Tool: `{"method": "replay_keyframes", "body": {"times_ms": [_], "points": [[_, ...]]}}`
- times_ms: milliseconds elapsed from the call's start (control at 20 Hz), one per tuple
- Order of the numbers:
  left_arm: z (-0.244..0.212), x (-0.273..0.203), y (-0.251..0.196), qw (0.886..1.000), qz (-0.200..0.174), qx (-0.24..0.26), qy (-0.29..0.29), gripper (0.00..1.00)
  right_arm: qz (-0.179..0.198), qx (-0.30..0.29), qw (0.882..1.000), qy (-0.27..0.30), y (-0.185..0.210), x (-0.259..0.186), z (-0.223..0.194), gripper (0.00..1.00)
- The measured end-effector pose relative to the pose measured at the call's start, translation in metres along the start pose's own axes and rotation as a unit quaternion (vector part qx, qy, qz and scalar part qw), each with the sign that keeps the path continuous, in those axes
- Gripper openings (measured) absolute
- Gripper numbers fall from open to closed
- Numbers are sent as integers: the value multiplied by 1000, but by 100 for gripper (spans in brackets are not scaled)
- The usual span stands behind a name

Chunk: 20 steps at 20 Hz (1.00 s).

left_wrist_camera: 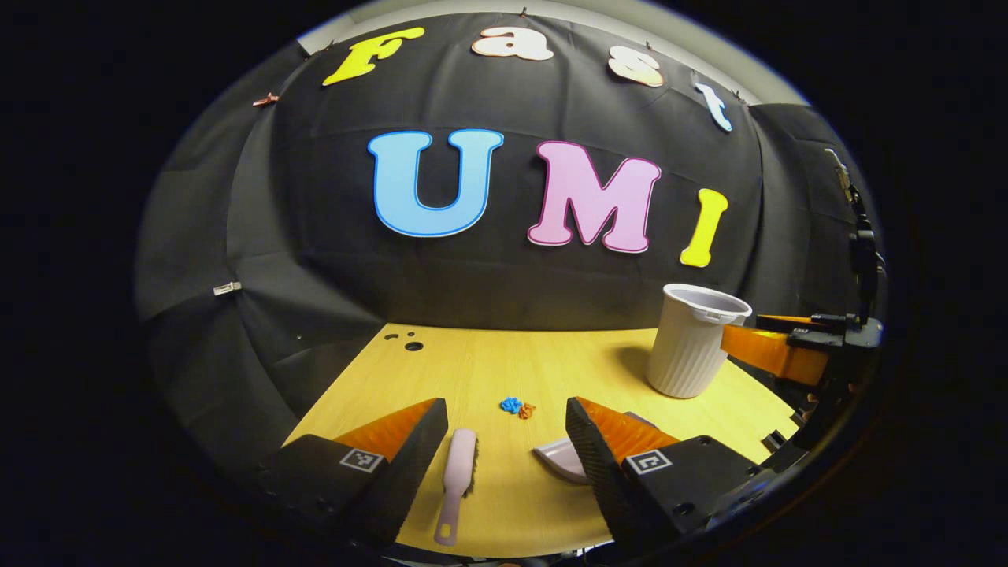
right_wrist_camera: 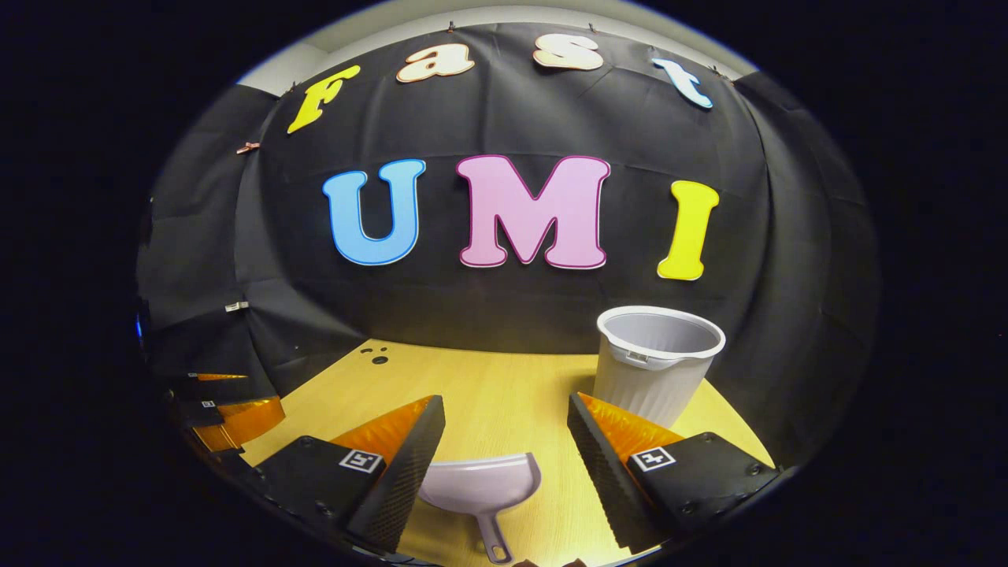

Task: Pick up the small broom and dustpan from the desktop, sweep the trash into the dustpan with the broom, and then empty the trash into the garbage bin.

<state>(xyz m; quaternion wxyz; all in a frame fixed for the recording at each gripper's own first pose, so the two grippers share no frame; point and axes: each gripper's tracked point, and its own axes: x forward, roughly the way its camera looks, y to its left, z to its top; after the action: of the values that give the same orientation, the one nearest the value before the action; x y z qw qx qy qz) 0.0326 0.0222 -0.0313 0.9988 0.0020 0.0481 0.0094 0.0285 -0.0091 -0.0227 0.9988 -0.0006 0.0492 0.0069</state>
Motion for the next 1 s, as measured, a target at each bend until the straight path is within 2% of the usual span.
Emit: {"method": "replay_keyframes", "body": {"times_ms": [400, 600, 750, 1000], "points": [[-42, 14, 44, 997, 37, -31, 63, 96, 12, 2, 999, 34, 4, 12, -20, 98], [-74, 28, 53, 991, 28, -46, 122, 96, 13, 2, 999, 47, 4, 17, -28, 98], [-102, 37, 57, 985, 21, -41, 168, 96, 14, 1, 998, 59, 3, 20, -36, 98], [-153, 57, 63, 968, 16, 0, 249, 96, 15, 8, 997, 81, 1, 23, -56, 98]]}}
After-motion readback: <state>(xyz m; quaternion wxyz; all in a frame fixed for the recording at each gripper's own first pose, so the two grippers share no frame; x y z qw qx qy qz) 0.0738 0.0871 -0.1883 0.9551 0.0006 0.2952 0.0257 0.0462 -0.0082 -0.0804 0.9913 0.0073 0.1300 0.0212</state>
